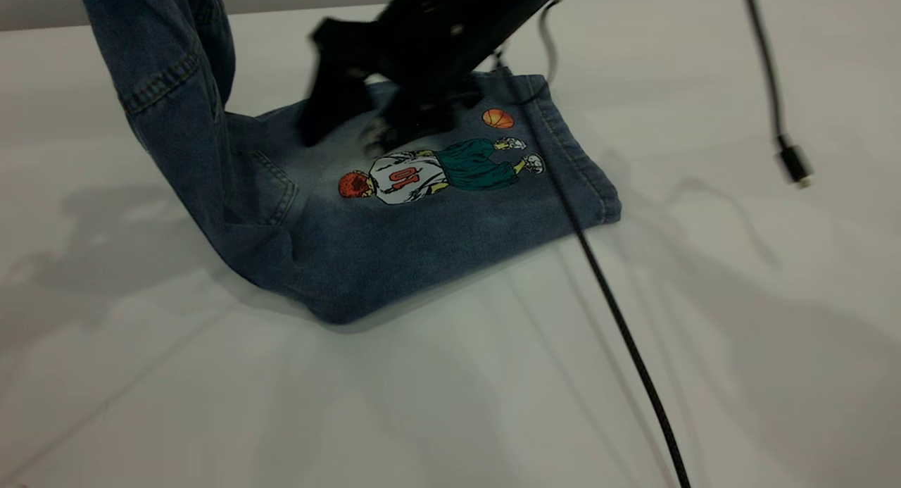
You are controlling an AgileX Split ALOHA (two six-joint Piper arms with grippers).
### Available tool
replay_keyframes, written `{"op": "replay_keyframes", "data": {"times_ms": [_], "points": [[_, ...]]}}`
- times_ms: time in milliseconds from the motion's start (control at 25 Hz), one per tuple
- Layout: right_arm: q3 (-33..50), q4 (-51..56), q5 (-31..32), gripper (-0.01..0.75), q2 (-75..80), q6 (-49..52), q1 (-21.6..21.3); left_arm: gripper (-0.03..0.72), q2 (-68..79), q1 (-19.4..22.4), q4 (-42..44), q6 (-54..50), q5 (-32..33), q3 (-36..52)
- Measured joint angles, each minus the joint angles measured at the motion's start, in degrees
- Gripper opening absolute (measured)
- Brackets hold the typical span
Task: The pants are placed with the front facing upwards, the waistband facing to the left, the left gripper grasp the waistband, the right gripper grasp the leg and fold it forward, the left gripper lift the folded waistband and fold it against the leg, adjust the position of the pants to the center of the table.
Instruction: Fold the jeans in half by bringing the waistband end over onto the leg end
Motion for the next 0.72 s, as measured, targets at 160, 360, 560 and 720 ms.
{"op": "replay_keyframes", "data": {"times_ms": [160, 360, 560, 720], "points": [[0.06, -10.13, -1.39, 0.484, 0.71, 7.19, -1.04, 0.139, 0.00, 0.05, -0.77, 0.14, 1.75, -1.42], [0.06, -15.57, -2.56, 0.483, 2.13, 10.96, 0.23, 0.139, 0.00, -1.54, -2.24, 0.15, 2.13, -3.63], [0.00, -12.91, -1.91, 0.482, 3.07, 10.81, 1.61, 0.139, 0.00, -7.37, -2.05, 0.09, -0.54, -3.70], [0.00, -12.95, -1.64, 0.479, 3.17, 10.59, 1.88, 0.139, 0.00, -13.09, -2.16, -0.09, -4.33, -3.70]]}}
